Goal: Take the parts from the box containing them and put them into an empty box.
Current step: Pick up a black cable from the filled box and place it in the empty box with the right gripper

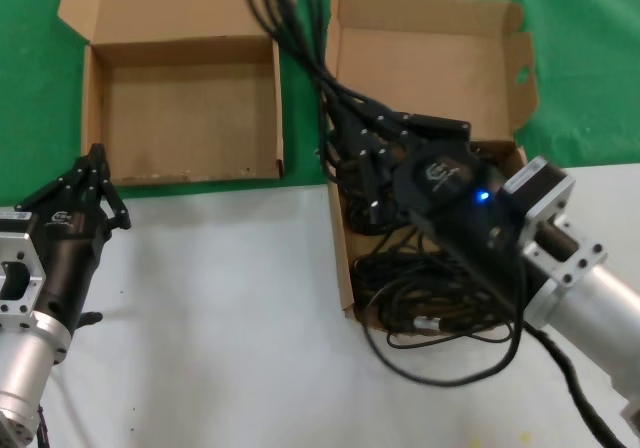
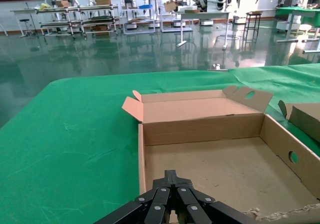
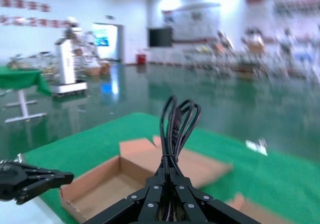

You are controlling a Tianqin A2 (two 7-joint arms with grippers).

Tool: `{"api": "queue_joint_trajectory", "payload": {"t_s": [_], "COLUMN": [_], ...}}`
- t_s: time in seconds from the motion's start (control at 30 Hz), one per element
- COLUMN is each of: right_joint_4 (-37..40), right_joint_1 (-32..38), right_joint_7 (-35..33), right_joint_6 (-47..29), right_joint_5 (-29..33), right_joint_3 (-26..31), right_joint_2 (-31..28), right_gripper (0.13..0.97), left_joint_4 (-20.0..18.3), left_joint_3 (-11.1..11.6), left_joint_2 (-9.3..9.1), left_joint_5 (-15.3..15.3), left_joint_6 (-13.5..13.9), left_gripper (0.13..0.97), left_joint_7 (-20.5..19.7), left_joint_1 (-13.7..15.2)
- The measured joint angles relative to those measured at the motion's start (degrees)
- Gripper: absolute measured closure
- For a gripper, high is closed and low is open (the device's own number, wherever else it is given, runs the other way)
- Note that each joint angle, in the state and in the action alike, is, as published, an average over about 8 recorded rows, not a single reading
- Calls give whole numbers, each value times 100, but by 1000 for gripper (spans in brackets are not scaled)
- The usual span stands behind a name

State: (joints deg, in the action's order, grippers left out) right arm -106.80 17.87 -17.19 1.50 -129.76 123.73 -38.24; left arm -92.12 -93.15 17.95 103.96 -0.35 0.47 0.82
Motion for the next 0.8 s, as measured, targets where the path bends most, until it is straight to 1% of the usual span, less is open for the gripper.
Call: {"api": "queue_joint_trajectory", "payload": {"t_s": [0.1, 0.2, 0.37, 0.53, 0.8], "right_joint_4": [123, 344, 806, 1309, 2159], "right_joint_1": [-167, -273, -290, -113, 352], "right_joint_7": [-576, -1297, -2500, -3377, -4267], "right_joint_6": [-656, -1345, -2318, -2922, -3524], "right_joint_5": [535, 996, 1519, 1752, 1989], "right_joint_3": [-439, -873, -1418, -1673, -1820], "right_joint_2": [365, 821, 1537, 2064, 2678], "right_gripper": [935, 935, 935, 935, 935], "left_joint_4": [0, 0, 0, 0, 0], "left_joint_3": [0, 0, 0, 0, 0], "left_joint_2": [0, 0, 0, 0, 0], "left_joint_5": [0, 0, 0, 0, 0], "left_joint_6": [0, 0, 0, 0, 0], "left_gripper": [952, 952, 952, 952, 952], "left_joint_7": [0, 0, 0, 0, 0], "left_joint_1": [0, 0, 0, 0, 0]}}
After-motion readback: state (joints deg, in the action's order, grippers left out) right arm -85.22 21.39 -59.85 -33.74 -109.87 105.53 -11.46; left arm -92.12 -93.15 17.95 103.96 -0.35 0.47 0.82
